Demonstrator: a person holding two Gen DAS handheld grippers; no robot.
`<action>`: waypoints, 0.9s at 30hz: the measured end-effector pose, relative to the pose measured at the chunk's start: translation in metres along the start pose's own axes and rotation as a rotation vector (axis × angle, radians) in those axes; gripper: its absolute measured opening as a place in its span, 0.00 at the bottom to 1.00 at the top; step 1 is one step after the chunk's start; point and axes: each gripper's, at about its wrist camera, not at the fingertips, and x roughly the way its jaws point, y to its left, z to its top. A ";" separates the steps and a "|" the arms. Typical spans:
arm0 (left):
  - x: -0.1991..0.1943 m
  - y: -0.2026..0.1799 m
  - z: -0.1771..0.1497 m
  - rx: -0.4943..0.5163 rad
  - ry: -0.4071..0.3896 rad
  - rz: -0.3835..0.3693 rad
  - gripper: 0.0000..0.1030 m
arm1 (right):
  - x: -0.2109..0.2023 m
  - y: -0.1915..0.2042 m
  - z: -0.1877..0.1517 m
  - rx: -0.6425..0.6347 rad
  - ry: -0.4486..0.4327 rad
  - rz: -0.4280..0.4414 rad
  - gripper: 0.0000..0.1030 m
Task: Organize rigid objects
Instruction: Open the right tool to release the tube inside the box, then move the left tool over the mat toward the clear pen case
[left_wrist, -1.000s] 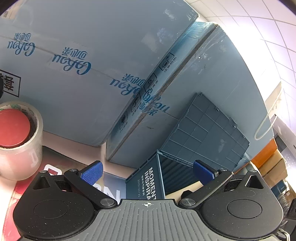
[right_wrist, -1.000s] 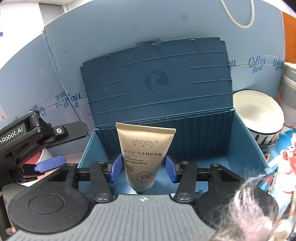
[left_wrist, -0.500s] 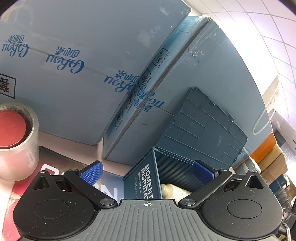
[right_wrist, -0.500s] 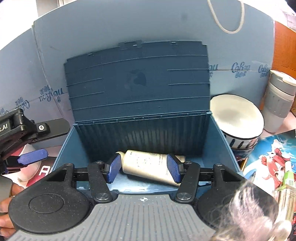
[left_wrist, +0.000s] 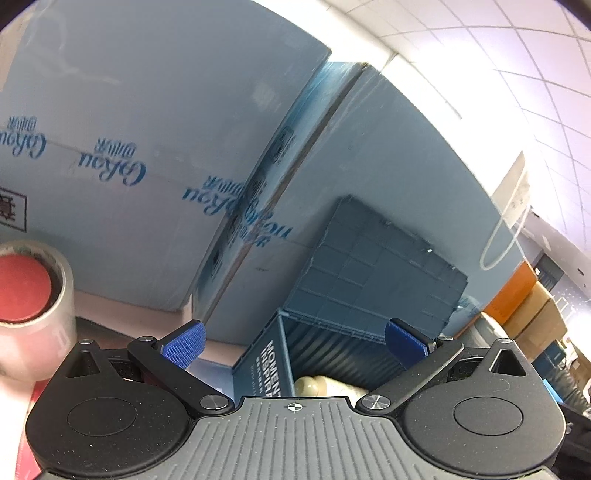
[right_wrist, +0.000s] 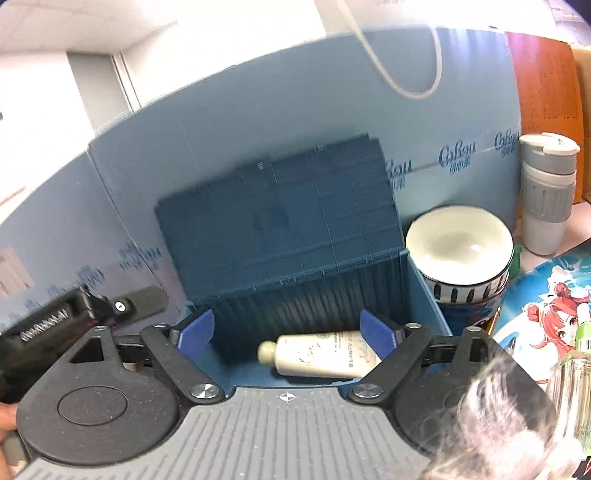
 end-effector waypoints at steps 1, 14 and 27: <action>-0.003 -0.001 0.000 0.004 -0.008 -0.005 1.00 | -0.006 -0.001 0.001 0.006 -0.012 0.004 0.87; -0.016 -0.037 -0.006 0.116 -0.033 -0.101 1.00 | -0.063 -0.032 0.001 0.086 -0.136 -0.007 0.96; -0.012 -0.071 -0.027 0.211 0.037 -0.291 1.00 | -0.101 -0.094 -0.018 0.228 -0.176 -0.096 0.97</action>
